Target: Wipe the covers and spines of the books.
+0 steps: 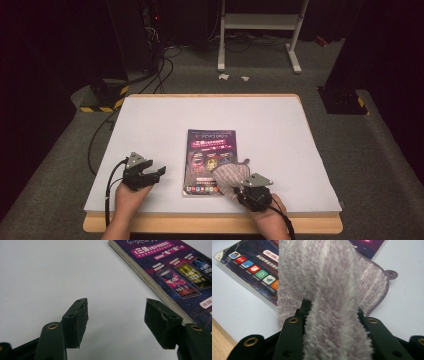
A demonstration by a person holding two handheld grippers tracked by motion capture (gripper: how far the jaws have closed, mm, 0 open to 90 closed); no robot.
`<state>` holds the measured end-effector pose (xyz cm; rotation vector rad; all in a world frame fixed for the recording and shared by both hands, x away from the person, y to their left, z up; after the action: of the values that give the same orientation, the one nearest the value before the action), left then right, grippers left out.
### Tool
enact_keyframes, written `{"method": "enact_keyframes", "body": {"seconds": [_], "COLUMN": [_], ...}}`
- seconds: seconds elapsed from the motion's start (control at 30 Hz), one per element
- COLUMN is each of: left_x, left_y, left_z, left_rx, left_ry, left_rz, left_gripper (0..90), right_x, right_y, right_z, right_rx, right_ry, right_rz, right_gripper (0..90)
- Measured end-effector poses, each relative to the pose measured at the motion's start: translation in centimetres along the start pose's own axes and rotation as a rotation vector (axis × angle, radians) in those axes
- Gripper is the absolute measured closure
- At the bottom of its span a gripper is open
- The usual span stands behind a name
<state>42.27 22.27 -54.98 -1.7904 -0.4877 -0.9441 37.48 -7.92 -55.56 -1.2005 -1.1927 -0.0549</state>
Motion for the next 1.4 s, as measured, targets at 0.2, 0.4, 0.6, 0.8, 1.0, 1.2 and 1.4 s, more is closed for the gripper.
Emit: {"method": "enact_keyframes", "body": {"seconds": [0.2,0.4,0.6,0.8,1.0,1.2,1.4], "left_x": [-0.1,-0.2,-0.3,-0.6,-0.5,-0.5,-0.4], "left_y": [-0.1,0.0,-0.2,-0.3,-0.2,0.0,0.1], "left_z": [0.0,0.0,0.4,1.0,1.3,1.0,0.7], "left_rx": [0.0,0.001,0.009,0.022,0.025,0.014,0.003], "left_ry": [-0.003,-0.003,-0.011,-0.023,-0.038,-0.033,-0.027], "left_rz": [-0.004,0.005,0.005,0.02,0.014,0.016,0.018], "left_gripper": [36.2,36.2,36.2,36.2,36.2,36.4,36.4], "right_x": [0.8,2.2,4.0,6.0,6.5,5.0,2.4], "right_y": [0.7,1.9,3.4,5.2,5.6,4.5,2.4], "right_z": [1.8,4.0,6.2,8.7,9.1,5.9,1.7], "right_rx": [0.032,0.075,0.116,0.162,0.167,0.115,0.048], "right_ry": [-0.02,-0.053,-0.091,-0.124,-0.132,-0.073,-0.004], "right_rz": [-0.008,-0.014,-0.023,-0.033,-0.04,-0.034,-0.03], "right_gripper": [66.9,66.8,66.7,66.7,66.4,66.2,66.2]}}
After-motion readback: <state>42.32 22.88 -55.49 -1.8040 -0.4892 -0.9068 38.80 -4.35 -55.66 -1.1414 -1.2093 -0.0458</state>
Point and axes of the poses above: each handheld gripper's, and its own axes: y roughly forward along the jaws, x roughly out of its top, z roughly to its left, the point moved 10 cm from there along y, roughly forward along the jaws, and after that the axes turned 6 degrees about -y, right-handed, at the moved point
